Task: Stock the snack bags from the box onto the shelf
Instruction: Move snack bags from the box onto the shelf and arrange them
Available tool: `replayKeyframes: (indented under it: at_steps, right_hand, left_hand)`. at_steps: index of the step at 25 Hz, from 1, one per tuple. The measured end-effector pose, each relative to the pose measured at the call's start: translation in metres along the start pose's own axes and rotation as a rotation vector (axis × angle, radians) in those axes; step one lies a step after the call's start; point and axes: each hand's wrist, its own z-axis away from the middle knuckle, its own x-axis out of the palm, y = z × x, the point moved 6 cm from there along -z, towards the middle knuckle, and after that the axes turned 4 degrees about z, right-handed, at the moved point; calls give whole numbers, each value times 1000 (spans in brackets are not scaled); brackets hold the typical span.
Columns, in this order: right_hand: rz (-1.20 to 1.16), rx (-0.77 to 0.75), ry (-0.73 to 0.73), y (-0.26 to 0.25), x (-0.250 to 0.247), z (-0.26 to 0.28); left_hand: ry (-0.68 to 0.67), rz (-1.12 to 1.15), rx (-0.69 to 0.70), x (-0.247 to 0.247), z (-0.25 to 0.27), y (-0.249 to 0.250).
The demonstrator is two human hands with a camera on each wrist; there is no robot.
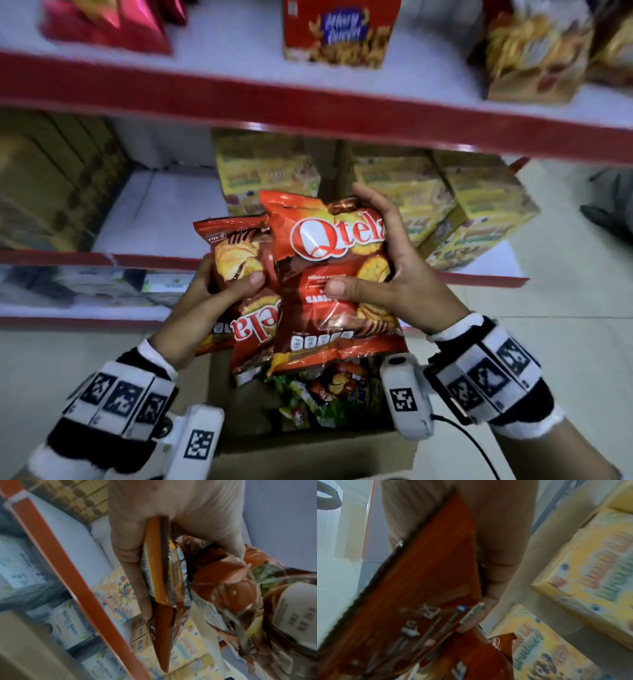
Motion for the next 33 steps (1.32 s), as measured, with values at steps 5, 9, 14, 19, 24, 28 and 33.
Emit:
replayKeyframes:
  at_steps: [5,9,14,19,24,28,33]
  right_hand:
    - [-7,-29,-80,-138,4,12]
    - [-36,-83,-43,-239,-9,21]
    - [-33,-234,-18,-356,-42,29]
    - [-116,-435,143,-452,-73,24]
    - [-118,-547,406,-535,-80,-14]
    - [149,-595,578,-584,-60,-63]
    - [472,-585,704,-607,-21,-119]
  left_hand:
    - [67,-10,67,14,52,134]
    - [77,6,104,35,93,225]
    - [66,-16,238,60,127,342]
    - [115,4,406,52,144,431]
    - [135,29,546,19,141,516]
    - [193,-7,690,-10,120,585]
    - [204,-147,791,-23,83,637]
